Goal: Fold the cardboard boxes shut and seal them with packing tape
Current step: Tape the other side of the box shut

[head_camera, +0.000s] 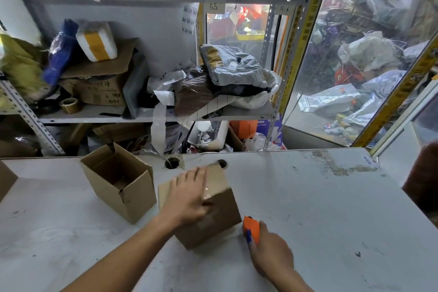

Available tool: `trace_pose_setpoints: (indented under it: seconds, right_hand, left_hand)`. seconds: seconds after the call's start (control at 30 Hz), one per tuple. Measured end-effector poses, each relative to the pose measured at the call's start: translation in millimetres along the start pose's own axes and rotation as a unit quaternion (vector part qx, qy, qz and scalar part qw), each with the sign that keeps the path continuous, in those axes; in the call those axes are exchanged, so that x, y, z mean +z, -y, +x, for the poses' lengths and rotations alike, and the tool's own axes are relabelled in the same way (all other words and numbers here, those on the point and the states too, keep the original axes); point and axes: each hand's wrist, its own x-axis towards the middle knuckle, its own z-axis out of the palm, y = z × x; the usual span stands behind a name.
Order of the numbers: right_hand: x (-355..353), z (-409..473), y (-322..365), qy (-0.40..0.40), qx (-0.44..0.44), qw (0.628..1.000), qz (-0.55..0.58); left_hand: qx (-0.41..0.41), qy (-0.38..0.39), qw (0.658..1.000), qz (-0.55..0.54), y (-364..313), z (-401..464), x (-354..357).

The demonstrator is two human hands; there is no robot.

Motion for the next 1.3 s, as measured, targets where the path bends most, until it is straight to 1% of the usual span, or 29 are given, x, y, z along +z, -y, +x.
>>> trace_pose_setpoints:
  seconds: [0.03, 0.07, 0.1, 0.13, 0.17, 0.2, 0.23, 0.27, 0.33, 0.37, 0.4, 0.43, 0.5, 0.53, 0.57, 0.6, 0.63, 0.7, 0.77, 0.8, 0.83, 0.87, 0.93, 0.97, 1.0, 1.1, 1.17, 1.23, 1.3]
  right_hand:
    - [-10.4, -1.9, 2.6, -0.029, -0.009, 0.999, 0.039]
    - [-20.8, -2.8, 5.1, -0.037, -0.020, 0.994, 0.105]
    - [-31.6, -4.2, 9.5, -0.025, -0.039, 0.979, 0.201]
    - [-41.2, -4.9, 16.3, 0.012, -0.058, 0.949, 0.308]
    - [-51.7, -6.9, 24.9, 0.061, -0.071, 0.905, 0.415]
    - [-58.8, -8.8, 33.0, 0.103, -0.076, 0.855, 0.503]
    - [-64.8, -10.4, 40.3, 0.136, -0.081, 0.809, 0.567]
    - [-70.4, -11.6, 48.4, 0.163, -0.098, 0.772, 0.606]
    - [-76.8, -14.8, 63.4, 0.207, -0.144, 0.726, 0.640]
    - [-79.1, -17.6, 70.6, 0.219, -0.161, 0.710, 0.650]
    - [-81.1, -19.8, 75.7, 0.219, -0.168, 0.702, 0.657]
    - [-83.8, -22.9, 80.9, 0.207, -0.173, 0.702, 0.659]
    - [-85.0, -26.2, 87.9, 0.171, -0.186, 0.721, 0.645]
    - [-84.6, -27.5, 90.8, 0.155, -0.191, 0.740, 0.626]
    - [-83.7, -28.9, 93.4, 0.138, -0.194, 0.761, 0.603]
    - [-81.6, -30.5, 96.0, 0.118, -0.196, 0.784, 0.577]
    - [-81.6, -34.6, 100.4, 0.095, -0.196, 0.808, 0.547]
    - [-79.1, -39.4, 106.8, 0.047, -0.187, 0.850, 0.489]
    - [-77.4, -43.1, 109.5, 0.012, -0.174, 0.888, 0.425]
    - [-76.8, -45.2, 110.9, -0.003, -0.180, 0.902, 0.392]
    - [-76.6, -47.6, 111.8, -0.019, -0.196, 0.912, 0.359]
    - [-77.1, -49.6, 112.9, -0.031, -0.216, 0.916, 0.338]
    - [-79.3, -47.5, 113.7, -0.041, -0.249, 0.908, 0.335]
    - [-81.8, -44.4, 113.5, -0.047, -0.262, 0.903, 0.336]
    - [-84.4, -40.5, 113.0, -0.062, -0.269, 0.904, 0.326]
    - [-101.0, -29.7, 114.8, -0.132, -0.271, 0.910, 0.283]
    - [-117.2, -20.6, 120.4, -0.165, -0.280, 0.907, 0.269]
    - [-134.0, -10.7, 129.6, -0.177, -0.299, 0.907, 0.238]
    - [-147.2, -2.7, 139.2, -0.174, -0.318, 0.908, 0.208]
  left_hand:
    - [-0.027, -0.010, 0.997, -0.076, 12.5, 0.8, -10.3]
    - [-0.061, -0.015, 0.979, -0.192, 25.4, 0.9, -23.4]
    - [-0.094, -0.014, 0.941, -0.325, 36.1, -0.8, -38.5]
    - [-0.114, -0.013, 0.884, -0.454, 44.9, -4.1, -51.5]
    - [-0.121, -0.015, 0.823, -0.554, 53.1, -7.9, -61.2]
    - [-0.128, -0.014, 0.782, -0.609, 58.5, -11.2, -67.9]
    - [-0.131, -0.002, 0.757, -0.640, 59.0, -14.7, -72.6]
    - [-0.130, 0.012, 0.739, -0.661, 58.3, -18.0, -73.4]
    - [-0.134, 0.029, 0.702, -0.699, 48.0, -23.2, -71.5]
    - [-0.145, 0.024, 0.687, -0.711, 41.2, -25.3, -69.6]
    - [-0.163, 0.008, 0.683, -0.712, 38.0, -24.9, -64.0]
    - [-0.181, -0.017, 0.685, -0.706, 36.5, -23.9, -58.7]
    - [-0.190, -0.048, 0.724, -0.661, 34.7, -23.9, -51.7]
    - [-0.183, -0.044, 0.748, -0.636, 30.8, -26.0, -51.3]
    - [-0.178, -0.033, 0.764, -0.620, 27.3, -27.6, -48.9]
    - [-0.175, -0.010, 0.768, -0.616, 22.5, -30.7, -49.9]
    - [-0.176, 0.013, 0.759, -0.627, 16.7, -34.1, -52.2]
    - [-0.187, 0.071, 0.709, -0.676, 8.0, -41.2, -58.3]
    - [-0.188, 0.096, 0.668, -0.713, 6.4, -44.9, -64.7]
    - [-0.184, 0.104, 0.655, -0.725, 4.1, -47.8, -70.8]
    - [-0.174, 0.107, 0.655, -0.728, 3.2, -50.1, -75.4]
    - [-0.156, 0.110, 0.659, -0.727, 3.2, -51.2, -76.4]
    - [-0.148, 0.090, 0.671, -0.721, 7.9, -52.8, -78.1]
    - [-0.157, 0.078, 0.666, -0.725, 12.1, -54.6, -78.9]
    - [-0.166, 0.076, 0.652, -0.736, 17.8, -55.4, -77.4]
    - [-0.178, 0.092, 0.625, -0.755, 29.2, -61.8, -73.2]
    - [-0.160, 0.105, 0.618, -0.762, 28.3, -64.3, -72.7]
    - [-0.138, 0.120, 0.611, -0.770, 23.1, -64.1, -76.0]
    - [-0.096, 0.128, 0.627, -0.763, 17.5, -62.0, -82.8]
